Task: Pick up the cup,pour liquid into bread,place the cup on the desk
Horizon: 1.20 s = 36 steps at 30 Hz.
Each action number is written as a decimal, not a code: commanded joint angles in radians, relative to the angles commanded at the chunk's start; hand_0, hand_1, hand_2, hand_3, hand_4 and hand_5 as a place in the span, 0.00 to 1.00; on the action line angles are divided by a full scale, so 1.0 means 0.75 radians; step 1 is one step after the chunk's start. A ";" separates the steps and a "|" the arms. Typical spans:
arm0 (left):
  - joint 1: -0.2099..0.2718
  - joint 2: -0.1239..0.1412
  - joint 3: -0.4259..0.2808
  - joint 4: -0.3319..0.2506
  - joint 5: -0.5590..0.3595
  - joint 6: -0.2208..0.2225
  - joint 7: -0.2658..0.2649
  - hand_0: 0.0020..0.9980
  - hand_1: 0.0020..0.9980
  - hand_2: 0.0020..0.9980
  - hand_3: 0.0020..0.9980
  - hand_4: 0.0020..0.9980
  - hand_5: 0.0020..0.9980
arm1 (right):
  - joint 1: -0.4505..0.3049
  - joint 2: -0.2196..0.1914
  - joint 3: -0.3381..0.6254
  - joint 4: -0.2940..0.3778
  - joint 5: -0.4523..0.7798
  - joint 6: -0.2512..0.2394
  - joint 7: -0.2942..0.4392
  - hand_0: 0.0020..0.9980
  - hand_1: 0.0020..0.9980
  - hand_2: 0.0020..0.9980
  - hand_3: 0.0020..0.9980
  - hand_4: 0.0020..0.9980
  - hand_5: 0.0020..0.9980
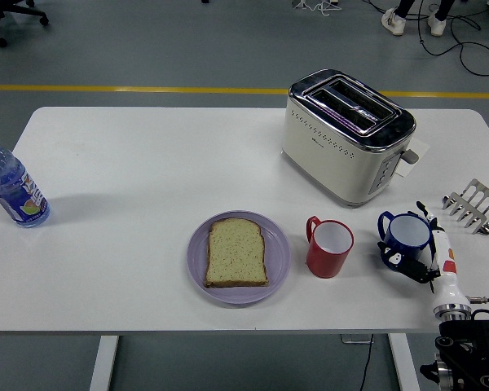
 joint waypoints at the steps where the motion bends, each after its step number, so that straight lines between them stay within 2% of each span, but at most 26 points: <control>1: 0.000 0.000 0.000 0.000 0.001 0.000 0.000 0.64 0.65 0.66 0.56 0.33 0.84 | -0.001 0.000 0.004 0.002 -0.002 -0.002 0.002 0.94 0.77 0.89 0.97 0.91 0.07; 3: 0.000 0.000 0.000 0.000 0.001 0.000 0.000 0.64 0.65 0.66 0.56 0.33 0.84 | -0.002 0.001 0.012 0.006 -0.009 -0.003 0.001 0.96 0.79 0.92 0.98 0.91 0.06; 8: 0.002 0.000 0.002 0.000 0.000 0.000 0.000 0.64 0.65 0.66 0.56 0.33 0.84 | -0.009 0.003 0.046 0.017 -0.041 -0.005 -0.012 0.96 0.79 0.92 0.98 0.91 0.06; 9: 0.002 0.000 0.002 0.000 -0.001 0.000 0.000 0.64 0.65 0.66 0.56 0.33 0.84 | -0.010 0.002 0.051 0.018 -0.047 -0.004 -0.018 0.98 0.83 0.95 1.00 0.92 0.06; 19: 0.007 -0.002 0.008 0.000 -0.004 0.000 0.000 0.64 0.65 0.66 0.56 0.33 0.84 | -0.030 0.000 0.095 0.049 -0.090 0.020 -0.051 0.99 0.84 0.97 1.00 0.93 0.07; 36: 0.011 -0.003 0.016 -0.001 -0.002 -0.001 0.000 0.64 0.65 0.66 0.56 0.33 0.84 | -0.083 -0.035 0.192 0.330 -0.172 -0.005 -0.065 1.00 0.85 0.98 1.00 0.94 0.08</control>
